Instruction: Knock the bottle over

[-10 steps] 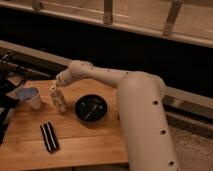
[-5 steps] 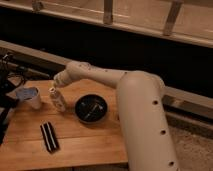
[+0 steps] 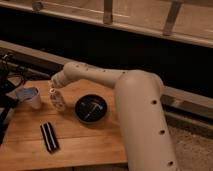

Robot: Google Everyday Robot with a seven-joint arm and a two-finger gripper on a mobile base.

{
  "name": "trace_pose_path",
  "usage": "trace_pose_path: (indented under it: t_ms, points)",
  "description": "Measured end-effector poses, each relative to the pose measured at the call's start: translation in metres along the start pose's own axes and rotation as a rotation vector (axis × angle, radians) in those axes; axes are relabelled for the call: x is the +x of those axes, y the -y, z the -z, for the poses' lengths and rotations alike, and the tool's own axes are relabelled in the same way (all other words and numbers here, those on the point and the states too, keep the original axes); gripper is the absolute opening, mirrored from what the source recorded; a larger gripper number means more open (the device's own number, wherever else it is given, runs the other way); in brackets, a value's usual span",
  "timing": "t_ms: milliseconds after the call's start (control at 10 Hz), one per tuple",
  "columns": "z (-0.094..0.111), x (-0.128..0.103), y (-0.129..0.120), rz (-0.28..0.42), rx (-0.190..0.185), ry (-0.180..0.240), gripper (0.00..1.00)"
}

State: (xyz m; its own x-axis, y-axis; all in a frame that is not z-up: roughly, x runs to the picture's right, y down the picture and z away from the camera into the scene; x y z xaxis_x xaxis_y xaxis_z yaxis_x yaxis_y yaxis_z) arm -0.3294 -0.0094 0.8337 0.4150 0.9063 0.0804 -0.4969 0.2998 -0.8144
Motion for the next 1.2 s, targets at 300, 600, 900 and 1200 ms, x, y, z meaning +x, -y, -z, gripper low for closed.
trace_pose_path:
  t_ms: [300,600,900,1200]
  points:
    - [-0.002,0.000,-0.005,0.009,0.002,-0.002,0.03]
    - [-0.004,0.002,-0.011,0.021,0.005,-0.004,0.03]
    - [-0.004,0.003,-0.016,0.032,0.011,-0.007,0.03]
    - [-0.004,0.006,-0.023,0.045,0.016,-0.010,0.03]
